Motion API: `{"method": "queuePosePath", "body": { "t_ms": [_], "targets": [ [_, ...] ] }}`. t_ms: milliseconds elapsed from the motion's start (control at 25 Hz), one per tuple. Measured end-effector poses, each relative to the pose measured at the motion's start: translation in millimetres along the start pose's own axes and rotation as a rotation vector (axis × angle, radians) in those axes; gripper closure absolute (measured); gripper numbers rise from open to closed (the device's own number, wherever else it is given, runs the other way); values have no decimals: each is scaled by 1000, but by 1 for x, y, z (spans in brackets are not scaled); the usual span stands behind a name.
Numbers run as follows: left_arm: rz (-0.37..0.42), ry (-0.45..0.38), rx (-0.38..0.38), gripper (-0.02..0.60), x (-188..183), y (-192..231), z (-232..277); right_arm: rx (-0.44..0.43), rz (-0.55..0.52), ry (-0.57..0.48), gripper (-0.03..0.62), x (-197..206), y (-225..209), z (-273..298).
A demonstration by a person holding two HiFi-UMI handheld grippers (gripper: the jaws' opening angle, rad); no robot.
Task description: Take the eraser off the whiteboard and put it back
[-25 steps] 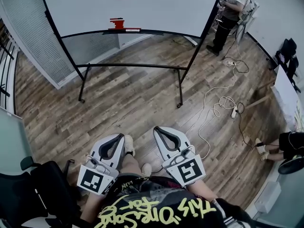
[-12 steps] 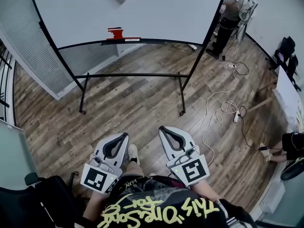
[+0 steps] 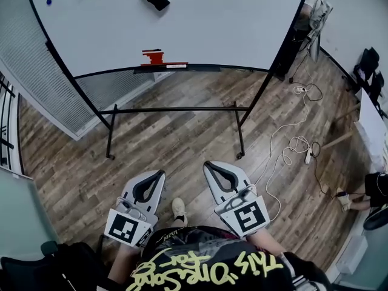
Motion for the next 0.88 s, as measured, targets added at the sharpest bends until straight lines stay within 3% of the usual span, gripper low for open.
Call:
{"method": "queuePosePath", "body": {
  "t_ms": [400, 600, 880],
  "targets": [
    [13, 8, 23, 574, -3, 73, 22, 26, 22, 15, 583, 3, -11, 67],
    [-26, -19, 26, 574, -8, 95, 29, 29, 21, 14, 583, 4, -12, 93],
    [-3, -13, 47, 574, -4, 122, 33, 55, 42, 15, 583, 7, -12, 116]
  ]
}}
Point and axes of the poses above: the fingertips, and each gripper's own axes: z forward along the fingers, y to its left, x out of its underside, the point moved 10 cm from there along -z, backward along the fingers, and after that the axes turned 8 degrees about x, right-handed, at the moved point
